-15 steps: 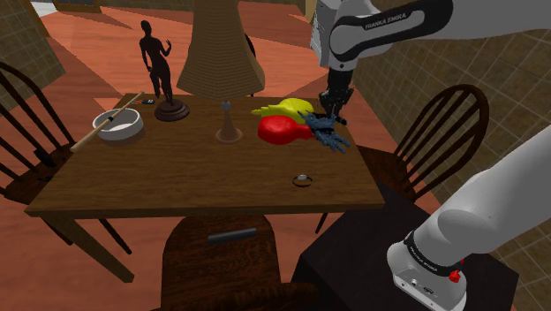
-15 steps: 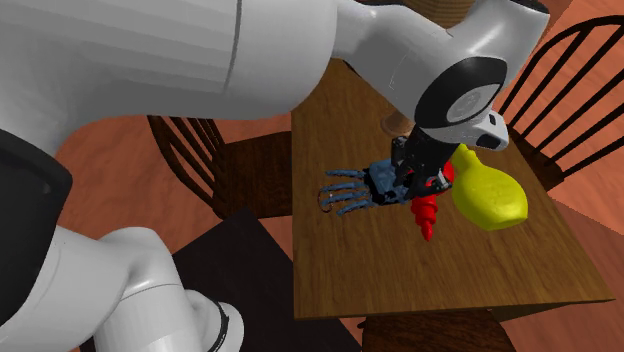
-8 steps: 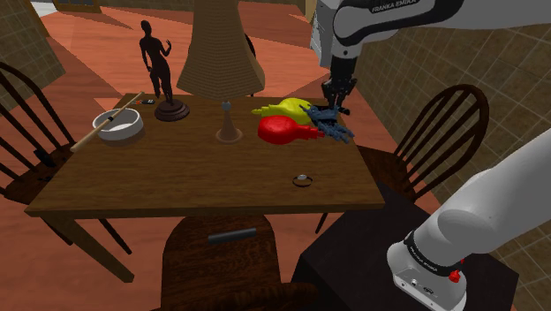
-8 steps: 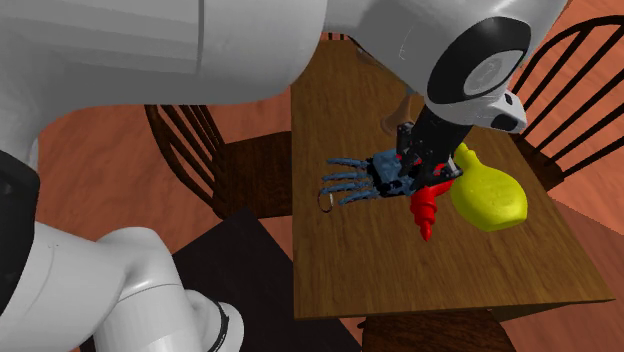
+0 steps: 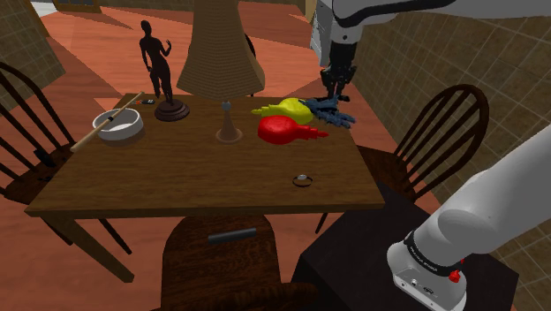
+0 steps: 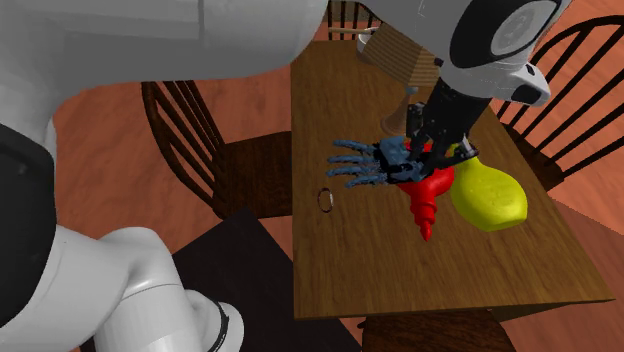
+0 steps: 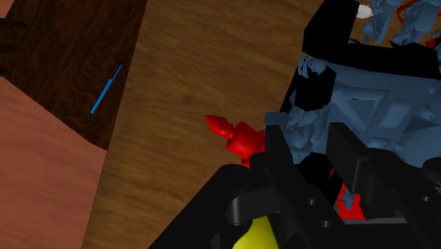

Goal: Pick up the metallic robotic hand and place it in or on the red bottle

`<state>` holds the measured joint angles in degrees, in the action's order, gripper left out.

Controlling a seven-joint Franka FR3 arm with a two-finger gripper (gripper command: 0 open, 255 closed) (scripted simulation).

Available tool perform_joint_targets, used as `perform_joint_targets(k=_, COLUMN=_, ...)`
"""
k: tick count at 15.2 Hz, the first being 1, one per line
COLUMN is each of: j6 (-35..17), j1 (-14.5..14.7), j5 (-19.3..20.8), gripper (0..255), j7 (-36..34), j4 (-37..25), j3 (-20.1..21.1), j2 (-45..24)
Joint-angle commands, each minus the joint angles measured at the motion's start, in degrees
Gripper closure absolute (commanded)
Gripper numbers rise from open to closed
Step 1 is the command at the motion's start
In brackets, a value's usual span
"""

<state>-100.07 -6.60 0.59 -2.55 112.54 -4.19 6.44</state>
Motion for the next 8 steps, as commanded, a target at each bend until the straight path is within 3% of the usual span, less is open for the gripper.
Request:
perform_joint_targets(k=1, j6=1.9, j1=0.3, j5=-0.4, gripper=255, j7=-0.4, j4=-5.9, j3=0.2, j2=-4.0)
perform_joint_targets(k=8, j6=10.2, j1=0.9, j5=-1.5, gripper=255, j7=-1.7, j4=-31.0, j3=1.0, j2=-20.8)
